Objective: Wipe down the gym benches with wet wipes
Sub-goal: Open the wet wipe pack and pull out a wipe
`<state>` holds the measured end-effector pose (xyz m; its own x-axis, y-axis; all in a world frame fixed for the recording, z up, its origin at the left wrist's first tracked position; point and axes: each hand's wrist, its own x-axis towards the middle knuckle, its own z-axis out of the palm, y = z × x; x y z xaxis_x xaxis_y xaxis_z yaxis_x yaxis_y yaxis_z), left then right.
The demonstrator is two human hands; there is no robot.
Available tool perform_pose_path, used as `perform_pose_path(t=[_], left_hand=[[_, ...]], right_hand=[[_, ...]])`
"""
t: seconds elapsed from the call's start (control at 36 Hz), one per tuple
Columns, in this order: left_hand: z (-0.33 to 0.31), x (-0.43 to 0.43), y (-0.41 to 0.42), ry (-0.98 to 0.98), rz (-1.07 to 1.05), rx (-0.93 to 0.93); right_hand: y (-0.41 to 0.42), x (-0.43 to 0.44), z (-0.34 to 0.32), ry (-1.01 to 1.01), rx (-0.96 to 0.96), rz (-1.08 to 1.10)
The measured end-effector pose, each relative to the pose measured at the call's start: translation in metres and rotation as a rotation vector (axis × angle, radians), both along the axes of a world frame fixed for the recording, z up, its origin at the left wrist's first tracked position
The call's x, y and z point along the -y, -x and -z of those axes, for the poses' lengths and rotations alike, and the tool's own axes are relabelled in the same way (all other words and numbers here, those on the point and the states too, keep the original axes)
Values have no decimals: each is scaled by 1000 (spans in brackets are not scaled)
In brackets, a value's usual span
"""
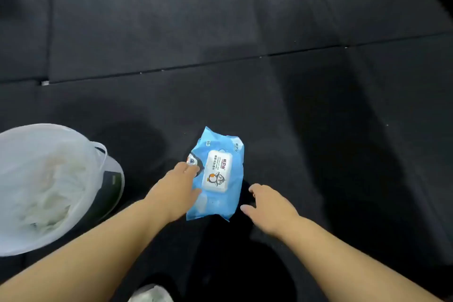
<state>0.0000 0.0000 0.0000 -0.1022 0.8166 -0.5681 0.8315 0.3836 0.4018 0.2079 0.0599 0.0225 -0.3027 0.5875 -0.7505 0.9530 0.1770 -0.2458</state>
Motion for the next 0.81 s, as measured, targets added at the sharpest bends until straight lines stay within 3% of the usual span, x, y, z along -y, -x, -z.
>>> perform_pose_path(t=[0.17, 0.31, 0.5, 0.67, 0.81], left_hand=[[36, -2, -12, 18, -206, 59], [34, 7, -16, 18, -192, 90], [23, 49, -30, 40, -164, 230], [39, 33, -9, -535, 329, -191], [48, 3, 7, -398, 507, -243]], right_hand=[[9, 5, 35, 60, -108, 126], [15, -1, 51, 67, -176, 246], [6, -22, 46, -25, -329, 238], [9, -11, 53, -136, -314, 131], [16, 4, 54, -95, -136, -58]])
